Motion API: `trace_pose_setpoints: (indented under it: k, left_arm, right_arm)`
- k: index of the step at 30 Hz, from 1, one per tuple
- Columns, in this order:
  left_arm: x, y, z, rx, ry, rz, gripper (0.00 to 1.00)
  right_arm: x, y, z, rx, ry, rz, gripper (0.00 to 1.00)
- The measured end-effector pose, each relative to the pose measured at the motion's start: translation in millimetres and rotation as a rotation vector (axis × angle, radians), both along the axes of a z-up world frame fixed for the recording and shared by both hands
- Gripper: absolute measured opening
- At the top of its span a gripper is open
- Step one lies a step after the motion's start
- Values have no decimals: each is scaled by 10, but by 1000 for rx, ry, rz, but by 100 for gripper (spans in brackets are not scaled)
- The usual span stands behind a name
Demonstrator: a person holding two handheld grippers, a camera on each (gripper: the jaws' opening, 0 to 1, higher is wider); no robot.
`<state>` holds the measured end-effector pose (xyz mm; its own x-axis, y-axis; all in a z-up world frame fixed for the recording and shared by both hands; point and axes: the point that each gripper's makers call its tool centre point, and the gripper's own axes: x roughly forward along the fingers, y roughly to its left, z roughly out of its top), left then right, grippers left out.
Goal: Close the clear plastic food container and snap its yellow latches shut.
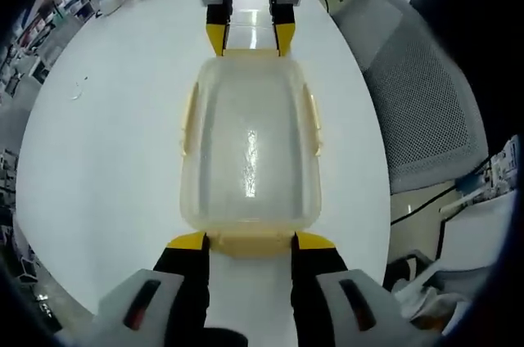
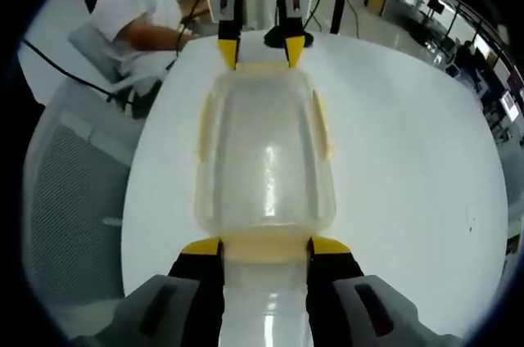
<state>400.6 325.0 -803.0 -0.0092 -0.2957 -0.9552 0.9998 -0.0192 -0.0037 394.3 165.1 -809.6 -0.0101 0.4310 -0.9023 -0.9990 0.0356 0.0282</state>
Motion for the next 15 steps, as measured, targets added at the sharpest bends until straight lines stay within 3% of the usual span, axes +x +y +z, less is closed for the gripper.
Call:
trace_pose_setpoints:
  k: [15]
  left_arm:
    - [5, -18, 210, 10, 6, -18, 37]
  right_arm:
    - [-30, -6, 210, 1, 28, 2, 37]
